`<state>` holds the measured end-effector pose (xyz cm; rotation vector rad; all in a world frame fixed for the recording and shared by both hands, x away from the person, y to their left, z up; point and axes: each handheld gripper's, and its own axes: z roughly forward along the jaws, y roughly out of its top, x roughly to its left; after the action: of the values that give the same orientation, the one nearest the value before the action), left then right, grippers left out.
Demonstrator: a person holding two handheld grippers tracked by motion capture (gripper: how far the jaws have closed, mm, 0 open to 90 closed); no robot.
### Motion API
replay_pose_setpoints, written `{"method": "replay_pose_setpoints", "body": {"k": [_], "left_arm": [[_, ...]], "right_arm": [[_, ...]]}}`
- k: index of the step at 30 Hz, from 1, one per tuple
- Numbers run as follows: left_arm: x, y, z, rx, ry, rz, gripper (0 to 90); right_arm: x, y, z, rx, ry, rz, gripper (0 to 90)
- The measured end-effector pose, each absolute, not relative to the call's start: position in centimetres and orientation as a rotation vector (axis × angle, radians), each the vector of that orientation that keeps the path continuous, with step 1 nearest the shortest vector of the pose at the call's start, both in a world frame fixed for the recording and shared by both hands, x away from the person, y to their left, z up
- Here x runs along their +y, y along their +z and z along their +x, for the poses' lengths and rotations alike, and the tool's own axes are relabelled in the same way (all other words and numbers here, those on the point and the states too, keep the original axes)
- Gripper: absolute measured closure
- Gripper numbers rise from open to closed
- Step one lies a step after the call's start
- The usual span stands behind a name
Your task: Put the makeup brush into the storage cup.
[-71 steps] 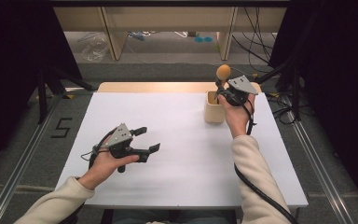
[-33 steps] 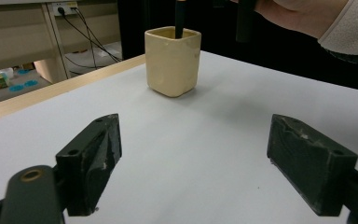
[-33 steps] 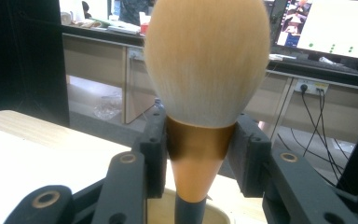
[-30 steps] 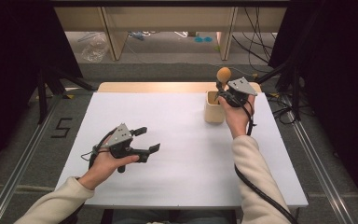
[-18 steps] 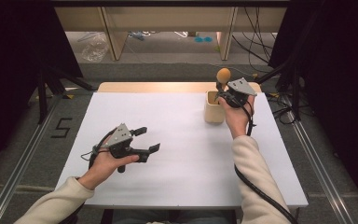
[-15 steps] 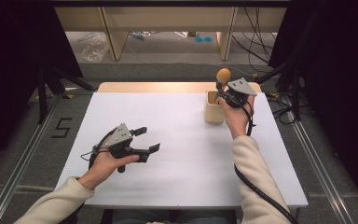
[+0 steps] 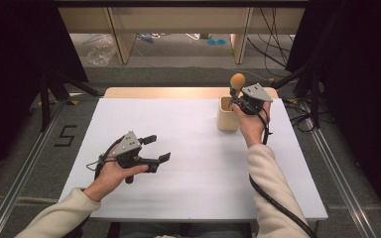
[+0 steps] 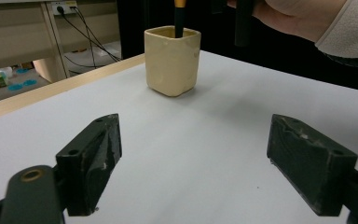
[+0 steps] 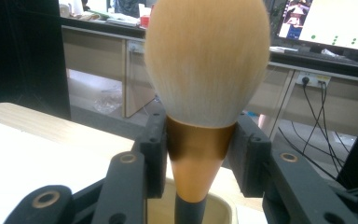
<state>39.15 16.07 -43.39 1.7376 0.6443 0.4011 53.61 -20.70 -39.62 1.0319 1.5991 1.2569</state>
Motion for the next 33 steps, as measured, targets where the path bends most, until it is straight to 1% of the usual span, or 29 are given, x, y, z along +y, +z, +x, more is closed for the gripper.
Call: {"method": "replay_pose_setpoints", "body": {"k": [22,23,24,25,27,28,33], "left_arm": [[16.06,-43.43,39.16,0.644,0.400,1.740,17.9],[16.02,-43.43,39.13,0.645,0.396,1.739,17.9],[16.02,-43.43,39.13,0.645,0.396,1.739,17.9],[16.04,-43.42,39.14,0.644,0.399,1.740,17.9],[16.05,-43.39,39.14,0.643,0.401,1.739,17.9],[16.05,-43.39,39.14,0.643,0.401,1.739,17.9],[16.08,-43.35,39.13,0.644,0.401,1.737,17.9]], "right_arm": [[-20.83,-39.99,53.77,1.601,1.250,1.049,62.6],[-20.86,-39.96,53.79,1.592,1.258,1.065,51.6],[-20.86,-39.96,53.79,1.592,1.258,1.065,51.6],[-20.87,-39.73,53.87,1.593,1.304,1.099,31.0],[-20.75,-39.60,53.76,1.589,1.312,1.111,18.8],[-20.74,-39.57,53.70,1.593,1.316,1.115,15.3],[-20.64,-39.32,53.43,1.598,1.307,1.121,14.8]]}}
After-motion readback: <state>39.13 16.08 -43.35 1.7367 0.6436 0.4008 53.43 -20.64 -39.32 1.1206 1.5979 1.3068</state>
